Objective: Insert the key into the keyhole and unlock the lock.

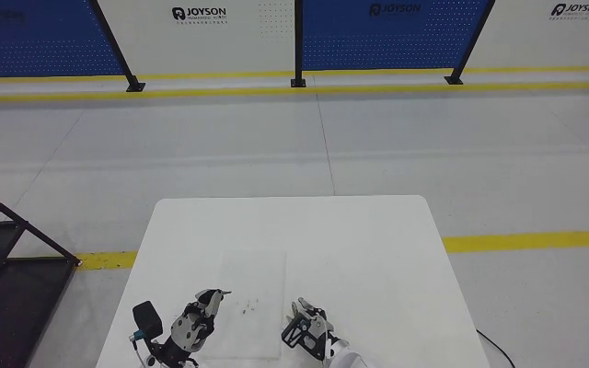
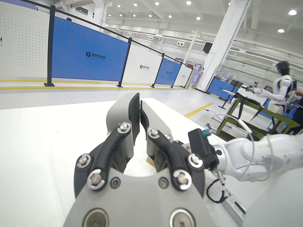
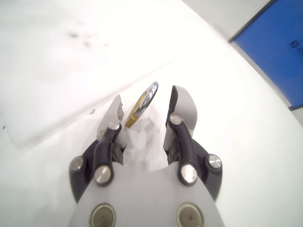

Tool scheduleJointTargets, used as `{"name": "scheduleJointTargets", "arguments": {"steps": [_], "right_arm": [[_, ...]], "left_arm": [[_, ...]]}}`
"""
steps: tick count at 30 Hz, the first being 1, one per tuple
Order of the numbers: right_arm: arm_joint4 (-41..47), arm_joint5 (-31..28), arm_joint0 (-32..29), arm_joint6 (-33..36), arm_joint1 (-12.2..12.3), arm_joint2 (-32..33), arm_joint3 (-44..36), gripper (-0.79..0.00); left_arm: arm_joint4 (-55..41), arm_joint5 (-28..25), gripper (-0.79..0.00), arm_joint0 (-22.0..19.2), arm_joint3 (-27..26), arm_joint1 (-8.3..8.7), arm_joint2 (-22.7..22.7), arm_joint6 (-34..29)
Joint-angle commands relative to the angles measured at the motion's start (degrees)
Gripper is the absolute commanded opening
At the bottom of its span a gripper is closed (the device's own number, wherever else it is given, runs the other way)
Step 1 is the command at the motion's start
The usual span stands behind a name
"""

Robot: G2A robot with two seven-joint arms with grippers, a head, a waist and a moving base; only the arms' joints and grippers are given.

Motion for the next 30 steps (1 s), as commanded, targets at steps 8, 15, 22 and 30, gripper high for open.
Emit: {"name": "scheduleJointTargets", "arguments": {"steps": [8,15,22,30], "right_arm": [[2.51,-0.1,1.67,-0.87,-0.77,-1.04,2.53,-0.459],[3.26,0.17,2.26,-1.57,-1.07,-1.35,3.47,-0.653],[3.32,1.04,2.06,-3.04,-1.08,-1.1,3.0,-0.785],[7.05,-1.07,-1.33,-13.82,-0.04,1.45,-0.98,-0.785]], "left_arm": [[0.0,0.0,-0.785,0.0,0.0,0.0,0.0,0.0],[0.0,0.0,-0.785,0.0,0.0,0.0,0.0,0.0],[0.0,0.0,-0.785,0.0,0.0,0.0,0.0,0.0],[0.0,0.0,-0.785,0.0,0.0,0.0,0.0,0.0]]}}
